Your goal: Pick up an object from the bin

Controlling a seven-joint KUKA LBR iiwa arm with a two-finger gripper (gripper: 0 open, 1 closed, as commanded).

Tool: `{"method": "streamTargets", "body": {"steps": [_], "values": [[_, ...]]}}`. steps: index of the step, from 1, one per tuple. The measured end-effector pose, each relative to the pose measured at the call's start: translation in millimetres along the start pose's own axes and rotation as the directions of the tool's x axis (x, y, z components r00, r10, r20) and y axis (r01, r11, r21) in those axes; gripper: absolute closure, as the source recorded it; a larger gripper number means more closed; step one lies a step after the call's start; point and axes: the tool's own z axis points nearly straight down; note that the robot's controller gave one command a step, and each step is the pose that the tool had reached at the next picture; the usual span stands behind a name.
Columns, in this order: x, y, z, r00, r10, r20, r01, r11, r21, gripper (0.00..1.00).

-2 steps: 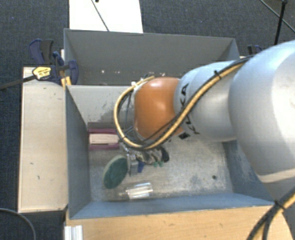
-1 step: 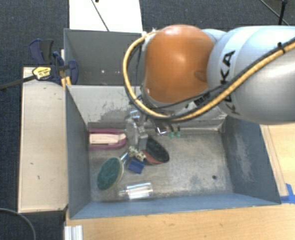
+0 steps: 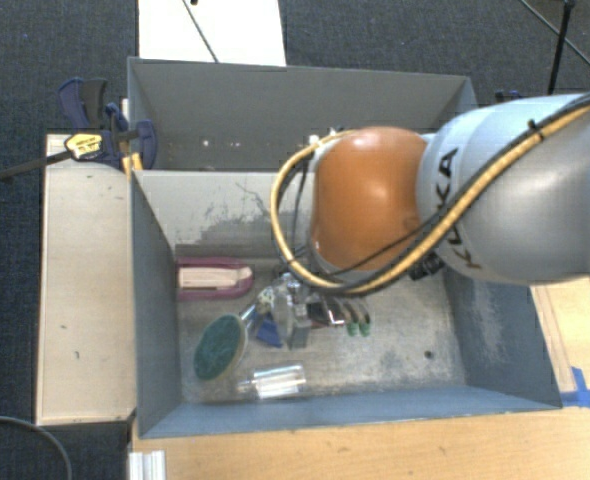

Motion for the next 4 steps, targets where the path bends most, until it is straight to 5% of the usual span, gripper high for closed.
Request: {"method": "streamTargets", "body": {"steps": [1,2,3,4], "values": [[-4.3,34,54,0.972,0.236,0.001,-0.236,0.972,-0.002,1.00],[-29.4,94,21,0.943,0.334,0.009,-0.334,0.943,-0.008,1.00],[-28.4,91,23,0.941,0.337,0.005,-0.337,0.941,-0.003,0.00],[-8.7,-14,119,0.989,0.148,0.009,-0.147,0.989,-0.004,0.00]]}}
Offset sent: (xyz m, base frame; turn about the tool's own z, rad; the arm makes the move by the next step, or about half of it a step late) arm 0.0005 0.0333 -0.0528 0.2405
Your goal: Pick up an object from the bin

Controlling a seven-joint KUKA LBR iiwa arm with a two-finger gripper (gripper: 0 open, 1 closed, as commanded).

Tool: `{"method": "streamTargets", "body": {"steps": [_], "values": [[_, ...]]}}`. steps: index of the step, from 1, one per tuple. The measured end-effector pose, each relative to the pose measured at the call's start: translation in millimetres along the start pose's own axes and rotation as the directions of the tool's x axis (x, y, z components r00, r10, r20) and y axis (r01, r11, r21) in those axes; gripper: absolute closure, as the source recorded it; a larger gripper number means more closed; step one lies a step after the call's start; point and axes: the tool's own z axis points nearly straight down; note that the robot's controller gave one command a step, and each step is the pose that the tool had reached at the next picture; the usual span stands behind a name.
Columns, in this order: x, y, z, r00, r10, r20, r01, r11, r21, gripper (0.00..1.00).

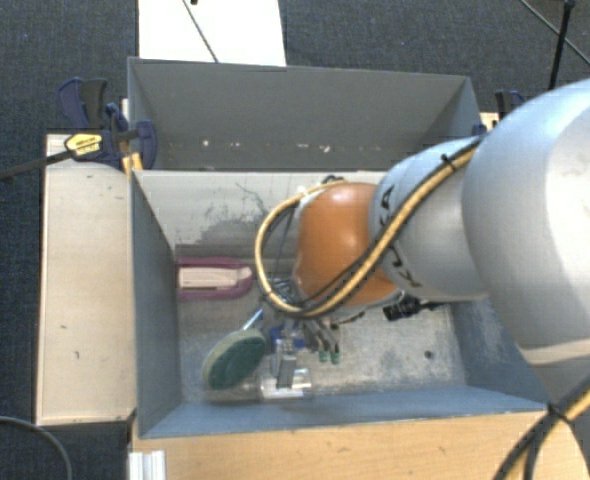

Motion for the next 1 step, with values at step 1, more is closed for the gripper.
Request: {"method": "streamTargets", "body": {"steps": [1], "values": [[26.2,84.4,-0.5,0.966,-0.259,0.003,0.259,0.966,-0.003,0.00]]}}
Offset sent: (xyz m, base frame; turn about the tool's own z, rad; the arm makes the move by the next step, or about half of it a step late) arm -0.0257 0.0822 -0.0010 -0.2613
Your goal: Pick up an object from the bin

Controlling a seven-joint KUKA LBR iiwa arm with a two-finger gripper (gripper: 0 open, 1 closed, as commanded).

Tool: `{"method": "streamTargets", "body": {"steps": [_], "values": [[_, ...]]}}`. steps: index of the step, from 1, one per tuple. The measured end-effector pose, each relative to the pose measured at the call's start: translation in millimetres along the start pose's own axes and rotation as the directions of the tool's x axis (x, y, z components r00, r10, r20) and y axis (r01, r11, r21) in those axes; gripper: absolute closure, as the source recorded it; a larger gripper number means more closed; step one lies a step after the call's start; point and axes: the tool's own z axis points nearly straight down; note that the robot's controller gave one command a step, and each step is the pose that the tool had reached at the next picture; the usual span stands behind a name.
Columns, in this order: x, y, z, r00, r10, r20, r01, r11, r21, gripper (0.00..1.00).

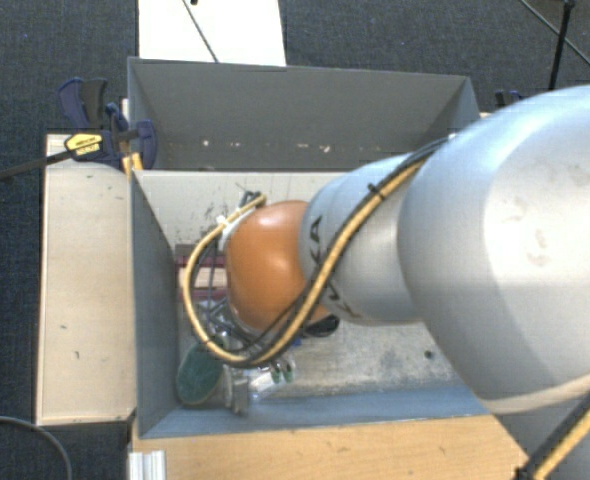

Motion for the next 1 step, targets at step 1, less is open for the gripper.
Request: {"method": "streamTargets", "body": {"steps": [1], "values": [[1.3,-2.2,1.4,1.000,0.009,-0.005,-0.009,1.000,0.002,1.00]]}}
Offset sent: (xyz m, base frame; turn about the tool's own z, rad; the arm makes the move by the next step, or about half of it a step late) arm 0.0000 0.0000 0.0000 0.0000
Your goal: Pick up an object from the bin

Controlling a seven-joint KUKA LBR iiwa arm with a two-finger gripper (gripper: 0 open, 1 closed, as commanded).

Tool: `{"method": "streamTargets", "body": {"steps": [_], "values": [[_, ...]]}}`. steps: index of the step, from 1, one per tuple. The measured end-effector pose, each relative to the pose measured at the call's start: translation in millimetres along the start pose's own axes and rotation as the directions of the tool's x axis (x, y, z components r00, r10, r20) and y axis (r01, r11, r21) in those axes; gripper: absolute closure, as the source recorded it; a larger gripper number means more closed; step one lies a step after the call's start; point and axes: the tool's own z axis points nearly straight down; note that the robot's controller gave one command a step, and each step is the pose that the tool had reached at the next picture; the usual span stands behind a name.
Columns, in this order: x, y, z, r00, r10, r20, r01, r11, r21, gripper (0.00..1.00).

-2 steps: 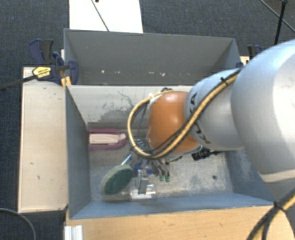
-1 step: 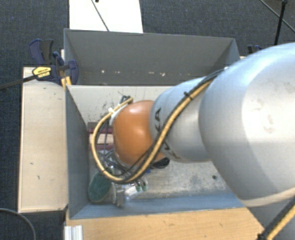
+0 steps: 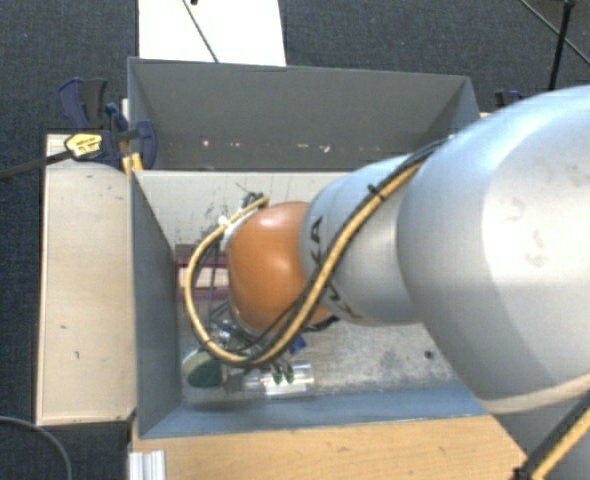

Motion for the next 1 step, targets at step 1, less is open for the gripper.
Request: {"method": "streamTargets", "body": {"steps": [1], "values": [[-27.1,16.4,-166.3,0.993,-0.117,0.008,0.117,0.993,0.000,1.00]]}}
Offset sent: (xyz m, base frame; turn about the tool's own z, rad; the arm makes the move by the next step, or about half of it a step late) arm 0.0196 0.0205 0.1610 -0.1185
